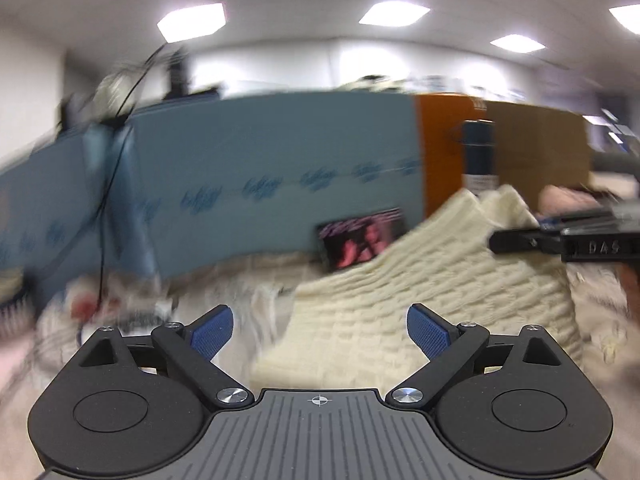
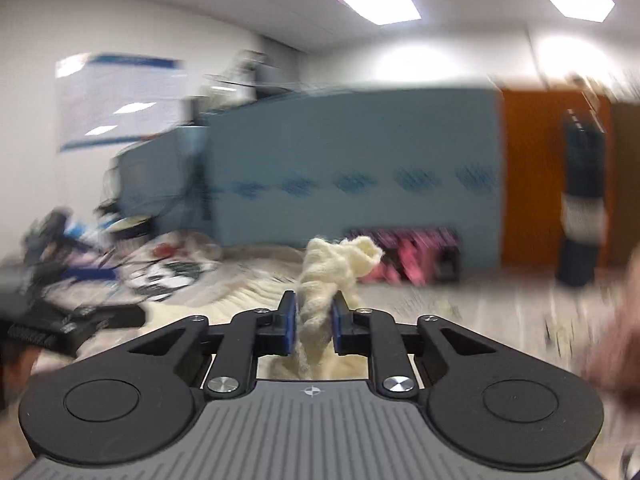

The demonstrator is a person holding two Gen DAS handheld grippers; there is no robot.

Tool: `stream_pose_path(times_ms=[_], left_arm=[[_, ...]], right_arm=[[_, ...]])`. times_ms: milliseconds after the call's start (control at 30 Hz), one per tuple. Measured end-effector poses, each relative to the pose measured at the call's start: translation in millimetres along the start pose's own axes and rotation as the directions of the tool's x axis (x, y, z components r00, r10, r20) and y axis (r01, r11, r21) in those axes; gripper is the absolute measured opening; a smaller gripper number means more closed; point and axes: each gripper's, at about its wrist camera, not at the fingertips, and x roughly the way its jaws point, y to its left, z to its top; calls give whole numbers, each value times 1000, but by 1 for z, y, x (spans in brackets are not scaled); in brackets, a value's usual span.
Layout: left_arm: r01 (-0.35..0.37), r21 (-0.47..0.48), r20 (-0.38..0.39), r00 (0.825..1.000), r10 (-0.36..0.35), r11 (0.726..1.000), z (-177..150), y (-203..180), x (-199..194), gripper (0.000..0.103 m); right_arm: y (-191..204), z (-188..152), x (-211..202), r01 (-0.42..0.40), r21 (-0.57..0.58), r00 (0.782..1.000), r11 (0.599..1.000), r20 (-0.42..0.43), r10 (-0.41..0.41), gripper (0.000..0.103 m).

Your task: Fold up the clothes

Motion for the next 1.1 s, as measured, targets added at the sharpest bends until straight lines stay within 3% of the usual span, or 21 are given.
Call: stream_pose_path(times_ms=[67,133,233,300,367,500,600,733,800,900,967,1033,1100], left_arm=[[28,130,53,998,-35,991,3,-5,-8,96],[55,264,78,994,-78,963,7,-10,-16,96],[69,392,78,991,-108,918,13,-13,-25,96],[91,410,78,988,-134,908,19,-7,-36,96],[104,354,95,985,-146,930,25,9,-51,96],[-11,167,181,983,-19,986,30,47,-76,96],[-90,46,190,978,80,995,31,65,-83,96],[-36,-61,151,988,45,997,33,76,-59,96],[-10,-116,132,991,25,993,34,81,-47,96],[27,-197,106,994,-6,980,36,88,-28,97],[51,-251,90,996,-29,967,37,93,-16,97],[124,-311,39,992,-118,942,35,95,10,96],[205,-315,-8,976,-219,927,33,88,37,96]], right_arm=[[11,2,-10,-89,-64,995,994,41,91,14],[20,4,-18,-166,-108,983,980,63,173,14],[28,7,-29,-289,-138,952,947,60,300,14],[31,8,-36,-370,-137,924,919,45,379,14],[34,9,-42,-442,-135,893,887,25,449,14],[41,5,-54,-556,-124,830,822,-41,556,14],[48,-1,-60,-623,-115,782,774,-118,612,14],[54,-13,-66,-672,-92,734,735,-214,644,14],[57,-21,-69,-680,-81,721,729,-254,645,14],[57,-27,-72,-687,-44,702,726,-301,646,27],[54,-29,-74,-689,-13,692,725,-309,652,55],[40,-26,-74,-682,49,695,730,-267,668,58],[24,-23,-68,-630,125,734,766,-227,640,64]])
